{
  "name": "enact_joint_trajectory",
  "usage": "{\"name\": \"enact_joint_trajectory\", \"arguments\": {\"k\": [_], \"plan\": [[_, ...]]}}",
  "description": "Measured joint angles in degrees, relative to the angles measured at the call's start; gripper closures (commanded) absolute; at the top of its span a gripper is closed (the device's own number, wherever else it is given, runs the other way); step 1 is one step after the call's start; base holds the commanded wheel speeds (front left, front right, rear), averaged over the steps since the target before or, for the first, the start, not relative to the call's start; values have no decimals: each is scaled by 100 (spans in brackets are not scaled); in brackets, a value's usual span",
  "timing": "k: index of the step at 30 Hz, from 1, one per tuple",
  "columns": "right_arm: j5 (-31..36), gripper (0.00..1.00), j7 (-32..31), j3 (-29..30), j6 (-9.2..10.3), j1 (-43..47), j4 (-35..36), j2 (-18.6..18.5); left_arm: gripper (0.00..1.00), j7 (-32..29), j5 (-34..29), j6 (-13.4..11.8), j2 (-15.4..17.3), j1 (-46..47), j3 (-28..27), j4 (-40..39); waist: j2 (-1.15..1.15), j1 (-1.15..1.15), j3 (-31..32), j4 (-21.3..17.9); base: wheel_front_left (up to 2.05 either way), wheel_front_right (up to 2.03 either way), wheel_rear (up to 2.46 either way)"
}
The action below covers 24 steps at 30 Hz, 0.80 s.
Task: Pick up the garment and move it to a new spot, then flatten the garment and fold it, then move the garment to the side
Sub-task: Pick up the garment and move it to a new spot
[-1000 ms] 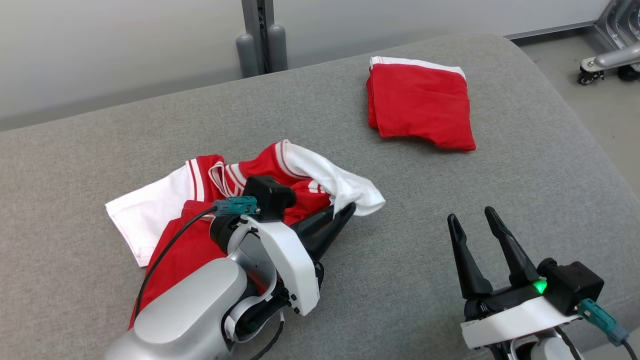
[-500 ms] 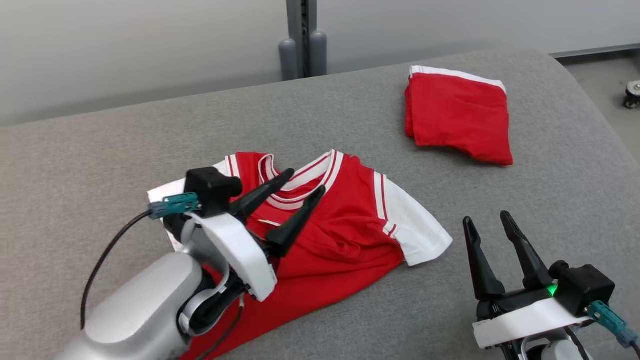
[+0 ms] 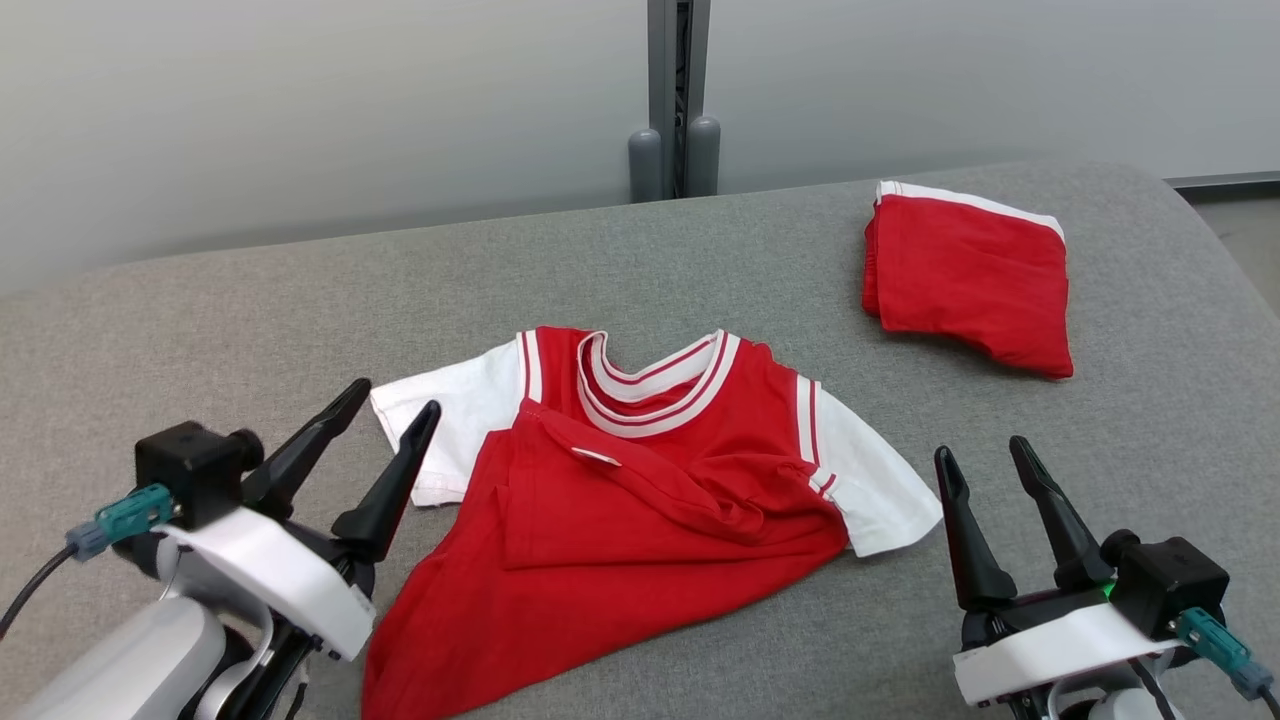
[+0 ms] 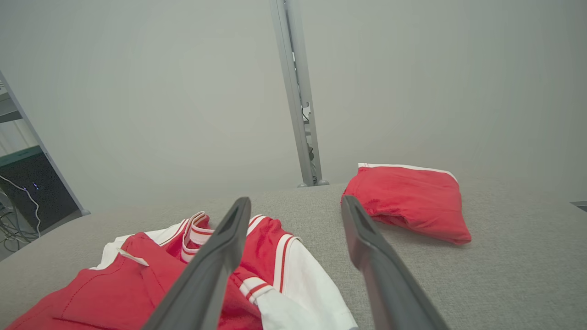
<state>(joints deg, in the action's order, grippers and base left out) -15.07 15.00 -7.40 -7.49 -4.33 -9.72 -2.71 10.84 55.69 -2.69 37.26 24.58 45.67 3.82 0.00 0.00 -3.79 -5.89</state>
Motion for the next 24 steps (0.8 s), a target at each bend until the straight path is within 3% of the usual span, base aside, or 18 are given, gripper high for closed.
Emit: {"name": "enact_joint_trajectory", "arguments": {"k": [8,16,24], "plan": [[10,0,0,64,-1,31,-43,0,0,315,185,-479,285,-829,-449,-310,0,0,163,65,0,0,0],[-26,0,0,109,-1,129,-26,-2,0,408,146,-1026,197,-1839,-1376,-815,0,0,238,29,0,0,0],[-97,0,0,107,0,133,-16,-1,0,414,-272,-1053,-25,-2497,-1917,-1154,0,0,243,17,0,0,0]]}}
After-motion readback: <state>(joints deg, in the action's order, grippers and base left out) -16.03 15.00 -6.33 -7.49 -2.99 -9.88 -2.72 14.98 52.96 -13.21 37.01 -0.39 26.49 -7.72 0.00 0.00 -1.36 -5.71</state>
